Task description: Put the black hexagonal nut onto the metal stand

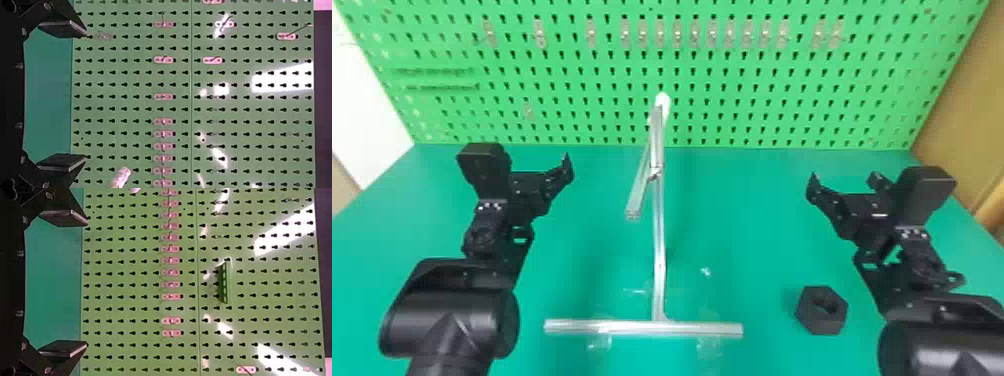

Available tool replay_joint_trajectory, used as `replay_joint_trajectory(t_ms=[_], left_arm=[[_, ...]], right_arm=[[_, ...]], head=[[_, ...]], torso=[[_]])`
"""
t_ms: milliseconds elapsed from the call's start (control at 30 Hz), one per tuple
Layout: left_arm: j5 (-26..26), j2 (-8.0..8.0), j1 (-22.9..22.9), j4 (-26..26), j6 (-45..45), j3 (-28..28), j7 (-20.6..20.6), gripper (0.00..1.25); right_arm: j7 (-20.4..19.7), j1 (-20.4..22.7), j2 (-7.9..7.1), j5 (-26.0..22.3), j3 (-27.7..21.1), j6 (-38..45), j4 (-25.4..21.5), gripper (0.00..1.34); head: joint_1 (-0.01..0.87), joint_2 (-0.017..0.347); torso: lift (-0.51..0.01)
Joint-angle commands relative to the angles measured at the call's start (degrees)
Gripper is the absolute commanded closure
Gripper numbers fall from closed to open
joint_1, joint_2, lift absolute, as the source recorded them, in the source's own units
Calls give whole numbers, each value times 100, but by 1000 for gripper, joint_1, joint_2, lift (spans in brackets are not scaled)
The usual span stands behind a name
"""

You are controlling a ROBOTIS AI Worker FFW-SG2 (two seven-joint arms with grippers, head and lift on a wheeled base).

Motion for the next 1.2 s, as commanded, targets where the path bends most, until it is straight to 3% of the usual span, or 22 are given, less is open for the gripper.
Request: replay_joint_trajectory(t_ms=[0,1167], left_arm=[[0,3,4,4,9,-1,-2,159],[0,-6,4,-5,9,-1,-2,159]], right_arm=[[0,0,0,0,-4,0,0,199],[0,0,0,-26,-12,27,0,197]], head=[[693,81],[693,81]], torso=[[-1],[-1]])
